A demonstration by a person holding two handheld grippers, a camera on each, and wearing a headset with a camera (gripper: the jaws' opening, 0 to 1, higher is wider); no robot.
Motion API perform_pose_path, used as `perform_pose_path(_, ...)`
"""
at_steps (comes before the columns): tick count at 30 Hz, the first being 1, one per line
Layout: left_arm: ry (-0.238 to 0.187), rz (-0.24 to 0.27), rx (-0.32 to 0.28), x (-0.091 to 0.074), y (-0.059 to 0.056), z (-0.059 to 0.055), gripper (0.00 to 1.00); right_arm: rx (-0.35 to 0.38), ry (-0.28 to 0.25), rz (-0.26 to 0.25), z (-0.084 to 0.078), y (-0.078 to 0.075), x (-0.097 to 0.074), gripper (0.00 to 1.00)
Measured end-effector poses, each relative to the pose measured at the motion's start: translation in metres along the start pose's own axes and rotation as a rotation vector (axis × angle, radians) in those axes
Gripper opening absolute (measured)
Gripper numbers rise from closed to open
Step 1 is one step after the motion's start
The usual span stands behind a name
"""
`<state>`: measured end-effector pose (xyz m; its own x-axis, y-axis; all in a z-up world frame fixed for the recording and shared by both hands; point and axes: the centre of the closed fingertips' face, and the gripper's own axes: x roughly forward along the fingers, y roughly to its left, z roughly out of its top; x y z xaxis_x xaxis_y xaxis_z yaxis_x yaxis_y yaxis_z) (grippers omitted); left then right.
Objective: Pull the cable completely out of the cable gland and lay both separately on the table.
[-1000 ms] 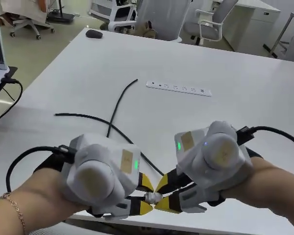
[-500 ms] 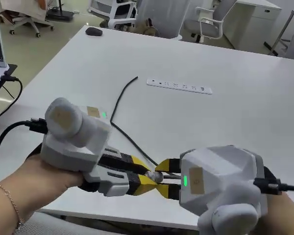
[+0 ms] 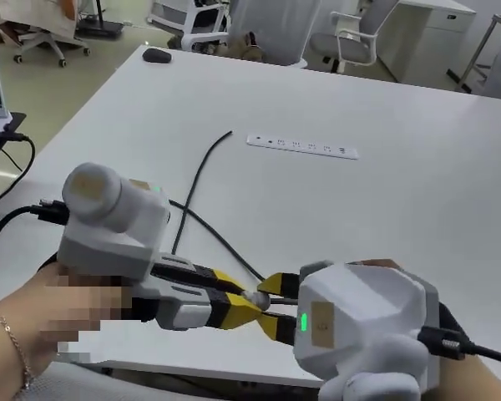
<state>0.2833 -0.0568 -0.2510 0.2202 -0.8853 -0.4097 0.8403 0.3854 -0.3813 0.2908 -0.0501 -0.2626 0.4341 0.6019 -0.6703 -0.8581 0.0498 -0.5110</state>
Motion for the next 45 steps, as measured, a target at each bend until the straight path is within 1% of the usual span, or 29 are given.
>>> perform_pose_path(1, -0.002, 0.002, 0.023, 0.0, 0.0, 0.001, 0.17, 0.022, 0.003, 0.005, -0.002, 0.0, 0.0, 0.14)
perform_pose_path(2, -0.005, 0.011, 0.077, 0.0, 0.0, 0.004, 0.17, 0.028, 0.002, 0.004, -0.003, 0.0, 0.001, 0.15)
perform_pose_path(4, -0.005, 0.022, 0.111, 0.0, 0.0, 0.005, 0.17, 0.048, -0.016, 0.012, -0.003, 0.0, -0.001, 0.17)
perform_pose_path(5, 0.008, 0.032, 0.137, 0.0, 0.003, 0.003, 0.17, 0.06, -0.024, 0.02, -0.002, 0.0, -0.001, 0.19)
perform_pose_path(7, 0.048, 0.054, 0.257, 0.002, 0.004, 0.0, 0.17, 0.082, -0.045, 0.063, 0.002, 0.004, -0.004, 0.2)
perform_pose_path(8, 0.084, 0.063, 0.352, 0.004, 0.002, -0.003, 0.17, 0.093, -0.054, 0.098, 0.003, 0.009, -0.005, 0.2)
perform_pose_path(9, 0.099, 0.074, 0.412, 0.006, 0.001, -0.004, 0.17, 0.085, -0.053, 0.131, 0.003, 0.01, -0.006, 0.2)
perform_pose_path(10, 0.134, 0.088, 0.496, 0.009, -0.001, -0.007, 0.17, 0.073, -0.048, 0.171, 0.002, 0.012, -0.008, 0.19)
perform_pose_path(11, 0.154, 0.096, 0.54, 0.011, -0.003, -0.008, 0.17, 0.064, -0.024, 0.195, -0.002, 0.014, -0.008, 0.19)
perform_pose_path(12, 0.175, 0.105, 0.59, 0.013, -0.003, -0.01, 0.17, 0.047, 0.001, 0.187, -0.007, 0.011, -0.006, 0.19)
perform_pose_path(13, 0.19, 0.104, 0.605, 0.014, -0.004, -0.012, 0.17, 0.04, 0.0, 0.184, -0.007, 0.011, -0.005, 0.18)
perform_pose_path(15, 0.2, 0.097, 0.599, 0.015, -0.005, -0.016, 0.17, 0.019, 0.007, 0.219, -0.007, 0.016, -0.003, 0.16)
perform_pose_path(18, 0.203, 0.098, 0.6, 0.014, -0.003, -0.016, 0.17, -0.012, 0.019, 0.227, -0.006, 0.021, 0.0, 0.13)
perform_pose_path(21, 0.2, 0.1, 0.597, 0.013, -0.001, -0.016, 0.17, -0.034, 0.028, 0.205, -0.006, 0.02, 0.001, 0.12)
perform_pose_path(22, 0.2, 0.111, 0.587, 0.012, 0.002, -0.015, 0.17, -0.039, 0.03, 0.18, -0.005, 0.017, 0.0, 0.12)
perform_pose_path(25, 0.161, 0.114, 0.501, 0.01, 0.005, -0.01, 0.17, -0.074, 0.037, 0.12, -0.004, 0.012, -0.002, 0.12)
perform_pose_path(28, 0.141, 0.115, 0.478, 0.007, 0.007, -0.007, 0.17, -0.071, 0.031, 0.085, -0.002, 0.009, -0.002, 0.12)
perform_pose_path(29, 0.143, 0.116, 0.479, 0.007, 0.006, -0.007, 0.17, -0.063, 0.026, 0.084, -0.002, 0.009, -0.002, 0.12)
perform_pose_path(30, 0.145, 0.119, 0.483, 0.007, 0.006, -0.008, 0.17, -0.015, 0.01, 0.088, -0.003, 0.009, 0.0, 0.12)
perform_pose_path(31, 0.15, 0.12, 0.489, 0.008, 0.006, -0.008, 0.17, 0.026, 0.009, 0.108, -0.005, 0.011, 0.0, 0.13)
perform_pose_path(32, 0.157, 0.118, 0.499, 0.009, 0.005, -0.01, 0.17, 0.076, 0.023, 0.149, -0.011, 0.015, 0.001, 0.15)
perform_pose_path(33, 0.162, 0.118, 0.509, 0.01, 0.005, -0.011, 0.17, 0.102, 0.045, 0.168, -0.017, 0.018, 0.003, 0.19)
perform_pose_path(34, 0.168, 0.118, 0.519, 0.011, 0.004, -0.011, 0.17, 0.092, 0.07, 0.163, -0.025, 0.018, 0.006, 0.22)
perform_pose_path(35, 0.171, 0.117, 0.521, 0.011, 0.005, -0.012, 0.17, 0.074, 0.067, 0.151, -0.026, 0.018, 0.008, 0.22)
perform_pose_path(37, 0.185, 0.112, 0.524, 0.011, 0.005, -0.015, 0.17, 0.066, 0.05, 0.122, -0.027, 0.017, 0.011, 0.11)
perform_pose_path(39, 0.211, 0.11, 0.531, 0.013, 0.007, -0.021, 0.17, 0.11, 0.035, 0.094, -0.028, 0.016, 0.015, 0.05)
perform_pose_path(41, 0.244, 0.117, 0.544, 0.015, 0.01, -0.029, 0.17, 0.156, 0.026, 0.135, -0.031, 0.025, 0.019, 0.04)
perform_pose_path(43, 0.31, 0.148, 0.61, 0.013, 0.017, -0.036, 0.17, 0.16, 0.077, 0.135, -0.04, 0.025, 0.021, 0.04)
perform_pose_path(45, 0.365, 0.183, 0.632, 0.011, 0.021, -0.042, 0.17, 0.18, 0.145, 0.127, -0.055, 0.024, 0.022, 0.04)
